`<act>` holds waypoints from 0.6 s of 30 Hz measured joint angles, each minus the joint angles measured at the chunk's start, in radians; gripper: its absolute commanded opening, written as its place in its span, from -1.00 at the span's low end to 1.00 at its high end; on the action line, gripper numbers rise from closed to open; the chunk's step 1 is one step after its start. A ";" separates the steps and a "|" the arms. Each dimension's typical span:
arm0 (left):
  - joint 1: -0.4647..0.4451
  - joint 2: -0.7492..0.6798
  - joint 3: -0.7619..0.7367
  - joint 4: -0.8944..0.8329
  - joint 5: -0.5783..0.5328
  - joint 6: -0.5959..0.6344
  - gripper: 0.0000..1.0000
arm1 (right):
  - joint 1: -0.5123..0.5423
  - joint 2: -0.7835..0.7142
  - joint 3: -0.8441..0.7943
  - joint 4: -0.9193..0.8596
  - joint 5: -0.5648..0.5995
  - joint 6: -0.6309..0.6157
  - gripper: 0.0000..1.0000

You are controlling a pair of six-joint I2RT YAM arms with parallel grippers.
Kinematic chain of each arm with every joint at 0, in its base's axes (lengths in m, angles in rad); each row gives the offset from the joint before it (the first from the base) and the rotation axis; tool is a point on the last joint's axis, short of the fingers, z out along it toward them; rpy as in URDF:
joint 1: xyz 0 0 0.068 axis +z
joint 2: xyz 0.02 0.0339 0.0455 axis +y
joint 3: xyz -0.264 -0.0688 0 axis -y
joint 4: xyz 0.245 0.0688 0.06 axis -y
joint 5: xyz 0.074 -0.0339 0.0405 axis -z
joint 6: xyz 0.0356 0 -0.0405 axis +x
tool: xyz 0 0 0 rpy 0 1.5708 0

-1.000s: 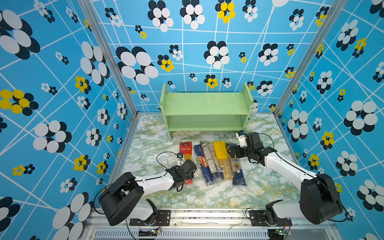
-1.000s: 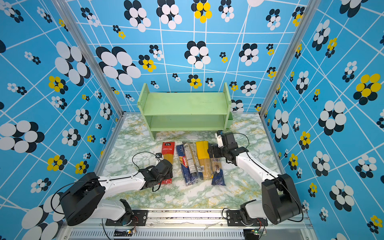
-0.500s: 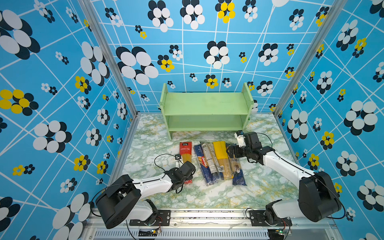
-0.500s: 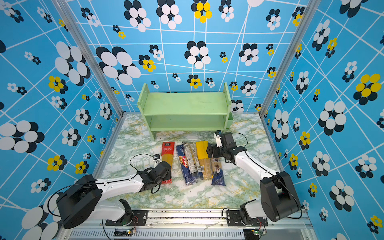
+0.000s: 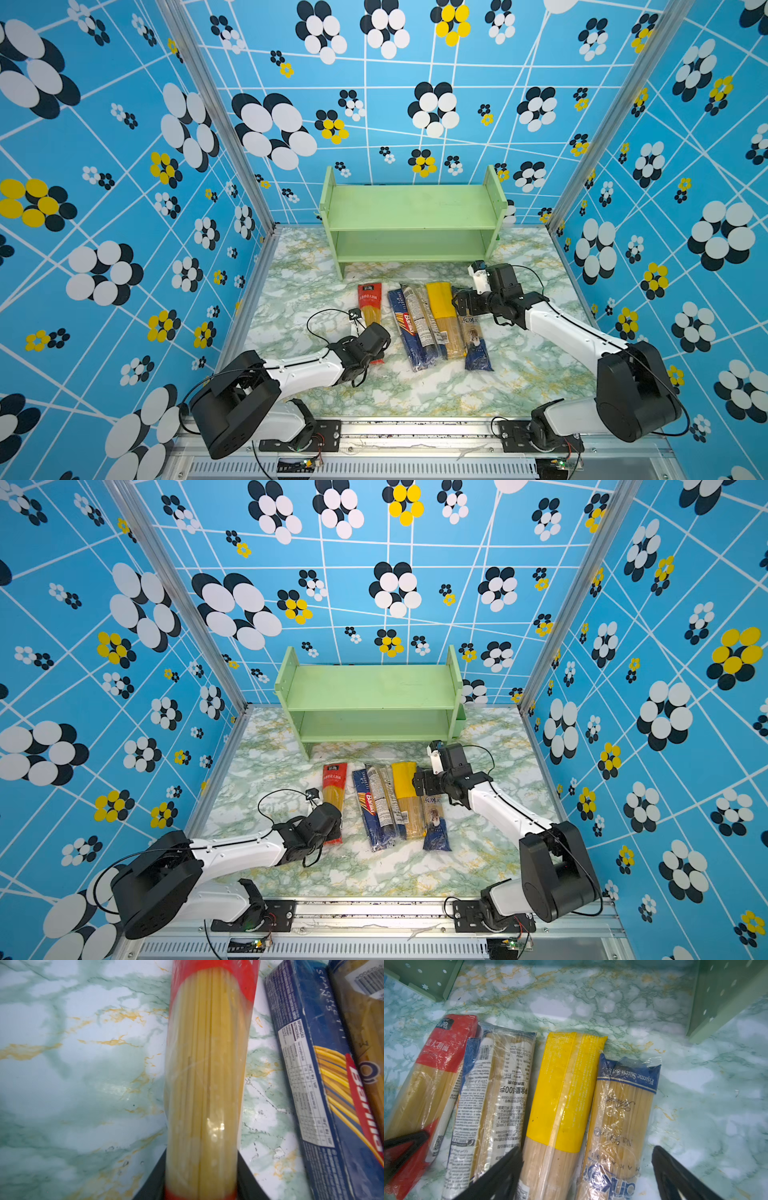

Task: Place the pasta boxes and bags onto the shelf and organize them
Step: 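Close the left gripper on the red spaghetti bag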

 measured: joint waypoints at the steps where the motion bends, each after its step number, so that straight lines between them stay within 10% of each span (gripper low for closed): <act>1: 0.000 0.000 0.000 0.000 0.000 0.000 -0.41 | 0.000 0.000 0.000 0.000 0.000 0.000 0.98; 7: 0.000 0.000 0.000 0.003 0.001 0.008 -0.56 | 0.000 0.006 0.003 0.000 0.000 0.000 0.99; 11: 0.000 0.002 0.016 -0.016 0.001 0.020 -1.00 | 0.000 0.013 0.008 0.000 0.000 0.000 0.99; 18: 0.008 -0.005 0.034 -0.049 0.017 0.061 -1.00 | 0.000 0.029 0.023 0.000 0.000 -0.001 0.98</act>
